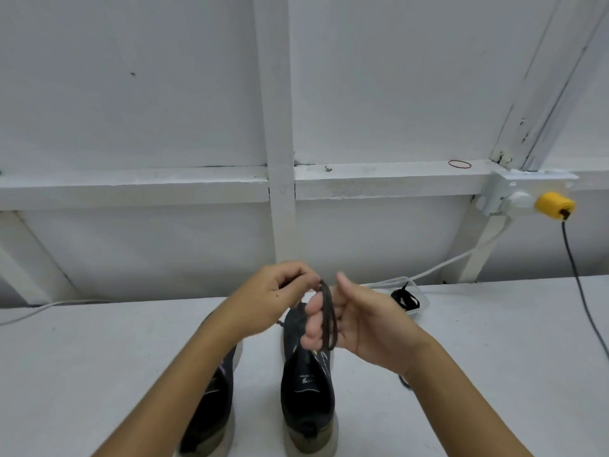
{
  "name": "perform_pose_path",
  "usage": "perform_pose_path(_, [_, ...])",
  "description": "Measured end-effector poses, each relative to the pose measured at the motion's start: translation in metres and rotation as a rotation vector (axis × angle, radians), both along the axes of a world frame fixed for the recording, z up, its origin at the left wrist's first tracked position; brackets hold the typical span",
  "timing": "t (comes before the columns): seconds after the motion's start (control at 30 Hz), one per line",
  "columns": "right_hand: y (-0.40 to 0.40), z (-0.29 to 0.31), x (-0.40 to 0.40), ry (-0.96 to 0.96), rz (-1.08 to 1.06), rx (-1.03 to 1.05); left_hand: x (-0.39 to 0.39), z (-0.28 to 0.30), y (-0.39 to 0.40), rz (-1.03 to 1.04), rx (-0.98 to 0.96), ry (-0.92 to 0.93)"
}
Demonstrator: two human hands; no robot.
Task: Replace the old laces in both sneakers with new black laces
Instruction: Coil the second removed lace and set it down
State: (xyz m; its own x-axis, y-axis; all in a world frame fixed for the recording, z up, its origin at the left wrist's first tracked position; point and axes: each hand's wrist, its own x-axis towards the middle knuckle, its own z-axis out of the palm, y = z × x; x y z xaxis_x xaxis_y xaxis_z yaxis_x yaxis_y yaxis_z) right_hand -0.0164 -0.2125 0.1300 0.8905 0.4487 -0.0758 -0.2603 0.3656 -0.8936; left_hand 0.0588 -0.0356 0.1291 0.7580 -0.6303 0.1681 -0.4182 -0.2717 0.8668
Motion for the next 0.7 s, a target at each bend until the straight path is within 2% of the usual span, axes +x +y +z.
perform_pose_path(0.07, [-0.001, 0.005, 0.005, 0.018, -0.117, 0.166, -0.01, -0.018, -0.012, 0.041, -0.042, 0.081])
perform_pose_path(0.1, [-0.003, 0.005, 0.008, 0.028, -0.192, 0.215, -0.016, -0.026, -0.016, 0.065, 0.0, 0.079])
perform_pose_path(0.17, [-0.011, 0.004, 0.016, 0.027, -0.3, 0.231, -0.032, -0.039, -0.017, 0.045, 0.177, -0.051])
perform_pose_path(0.27, [-0.023, -0.005, 0.026, -0.002, -0.336, 0.044, -0.053, -0.041, -0.01, -0.14, 0.427, -0.249])
perform_pose_path(0.33, [-0.025, -0.016, 0.027, 0.005, -0.261, -0.161, -0.052, -0.024, -0.005, -0.158, 0.475, -0.311])
perform_pose_path(0.4, [-0.022, -0.024, 0.021, 0.036, -0.117, -0.28, -0.042, 0.001, 0.0, -0.114, 0.412, -0.375])
perform_pose_path(0.47, [-0.016, -0.025, 0.013, 0.022, 0.03, -0.292, -0.024, 0.023, 0.005, -0.061, 0.304, -0.347])
perform_pose_path(0.57, [-0.01, -0.016, 0.005, 0.007, 0.129, -0.121, -0.001, 0.028, 0.003, -0.033, 0.126, -0.2])
perform_pose_path(0.63, [-0.011, -0.007, 0.004, -0.022, 0.114, 0.002, 0.002, 0.013, -0.004, -0.046, -0.001, -0.067])
perform_pose_path(0.7, [-0.012, 0.001, 0.006, -0.039, 0.051, 0.102, -0.002, -0.011, -0.01, -0.064, -0.04, 0.045])
